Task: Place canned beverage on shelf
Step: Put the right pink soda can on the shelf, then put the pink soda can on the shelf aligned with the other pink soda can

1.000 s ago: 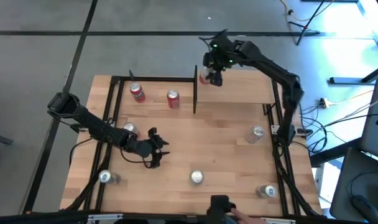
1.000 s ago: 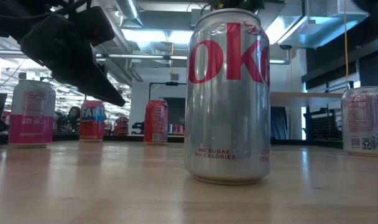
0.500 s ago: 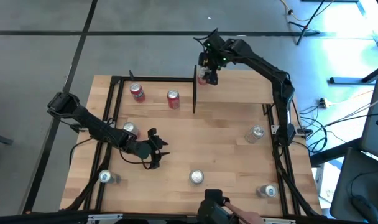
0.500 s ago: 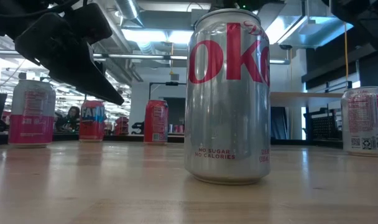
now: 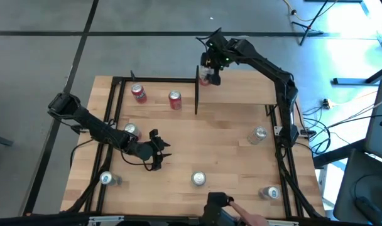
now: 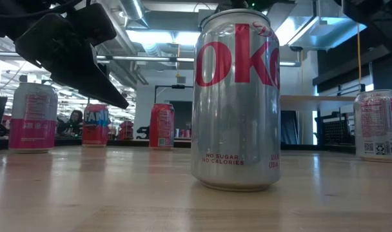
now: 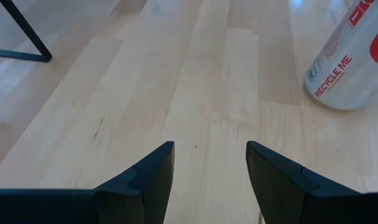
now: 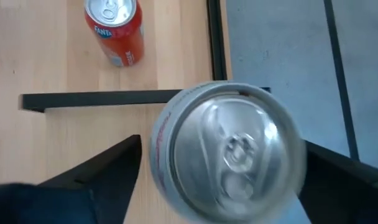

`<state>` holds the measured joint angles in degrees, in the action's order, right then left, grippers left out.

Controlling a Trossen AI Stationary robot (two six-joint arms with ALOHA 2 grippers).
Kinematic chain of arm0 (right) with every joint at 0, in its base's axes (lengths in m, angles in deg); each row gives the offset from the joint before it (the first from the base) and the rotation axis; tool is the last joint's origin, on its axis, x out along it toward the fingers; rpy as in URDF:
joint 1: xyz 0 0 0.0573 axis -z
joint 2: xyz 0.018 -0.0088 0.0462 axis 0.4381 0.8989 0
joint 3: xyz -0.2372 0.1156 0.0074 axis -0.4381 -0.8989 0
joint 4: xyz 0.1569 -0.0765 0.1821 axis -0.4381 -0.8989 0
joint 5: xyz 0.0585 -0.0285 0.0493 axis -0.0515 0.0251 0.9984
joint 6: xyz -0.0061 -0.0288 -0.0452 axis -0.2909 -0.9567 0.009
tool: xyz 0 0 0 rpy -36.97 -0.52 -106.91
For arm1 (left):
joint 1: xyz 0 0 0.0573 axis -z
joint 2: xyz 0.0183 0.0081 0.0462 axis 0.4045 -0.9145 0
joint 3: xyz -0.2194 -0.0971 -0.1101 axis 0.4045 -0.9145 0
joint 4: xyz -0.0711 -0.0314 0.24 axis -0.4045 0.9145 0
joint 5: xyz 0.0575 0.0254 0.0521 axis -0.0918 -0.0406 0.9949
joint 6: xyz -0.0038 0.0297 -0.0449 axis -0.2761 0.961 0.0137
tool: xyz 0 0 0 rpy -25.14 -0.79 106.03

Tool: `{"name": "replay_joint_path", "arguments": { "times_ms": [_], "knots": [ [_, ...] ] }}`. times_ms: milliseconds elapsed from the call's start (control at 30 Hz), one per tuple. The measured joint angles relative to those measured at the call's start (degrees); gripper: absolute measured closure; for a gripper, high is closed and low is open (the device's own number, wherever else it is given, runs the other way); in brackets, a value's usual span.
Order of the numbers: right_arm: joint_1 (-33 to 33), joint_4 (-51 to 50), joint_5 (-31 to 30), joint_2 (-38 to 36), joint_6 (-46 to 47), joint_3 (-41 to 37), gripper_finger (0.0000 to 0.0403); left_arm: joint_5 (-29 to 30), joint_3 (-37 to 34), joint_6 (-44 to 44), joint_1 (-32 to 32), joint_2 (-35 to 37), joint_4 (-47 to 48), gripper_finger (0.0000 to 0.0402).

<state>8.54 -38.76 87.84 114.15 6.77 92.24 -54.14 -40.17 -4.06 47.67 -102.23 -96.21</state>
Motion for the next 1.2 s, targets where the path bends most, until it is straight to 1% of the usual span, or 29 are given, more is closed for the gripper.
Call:
{"name": "replay_joint_path", "arguments": {
  "times_ms": [133,233,367,467,533,700,833,967,1033,1100,1200],
  "knots": [
    [-0.04,-5.32,0.12,-0.49,0.69,5.13,0.0075,0.00,0.00,0.01,0.00,0.00,-0.02,0.0209],
    [-0.09,-10.85,0.40,-0.58,3.49,8.80,0.0086,0.00,0.00,0.02,0.00,0.00,-0.02,0.0209],
    [-0.82,-15.28,1.95,-3.66,9.11,6.79,0.0091,0.02,0.00,0.04,0.00,0.00,-0.02,0.0209],
    [-1.92,-20.38,3.40,-4.53,13.88,6.72,0.0091,0.05,0.00,0.88,-0.02,0.00,-0.33,0.0209],
    [-3.32,-22.06,3.63,-4.77,16.53,6.70,0.0091,0.09,0.00,2.48,-0.02,0.00,-1.72,0.0209],
    [-8.65,-22.11,3.24,-5.02,20.29,6.68,0.0091,0.11,0.00,3.12,-0.02,0.00,-5.33,0.0209],
    [-14.81,-22.11,-0.17,-5.02,21.74,6.68,0.0091,0.14,0.00,3.04,-0.04,0.00,-6.36,0.0209],
    [-20.92,-22.10,-3.80,-5.02,23.52,6.66,0.0091,2.43,0.00,2.12,-0.04,0.00,-7.81,0.0209],
    [-23.74,-21.96,-4.98,-5.26,24.38,6.48,0.0090,2.62,0.00,1.20,-0.04,0.00,-8.61,0.0209],
    [-26.46,-20.07,-6.23,-6.14,24.50,4.64,0.0091,2.69,0.58,1.10,-0.02,0.00,-8.22,0.0209],
    [-29.82,-14.58,-7.43,-8.67,24.47,-2.15,0.0090,2.49,2.54,2.02,0.38,1.13,-6.69,0.0209]
  ]
}}
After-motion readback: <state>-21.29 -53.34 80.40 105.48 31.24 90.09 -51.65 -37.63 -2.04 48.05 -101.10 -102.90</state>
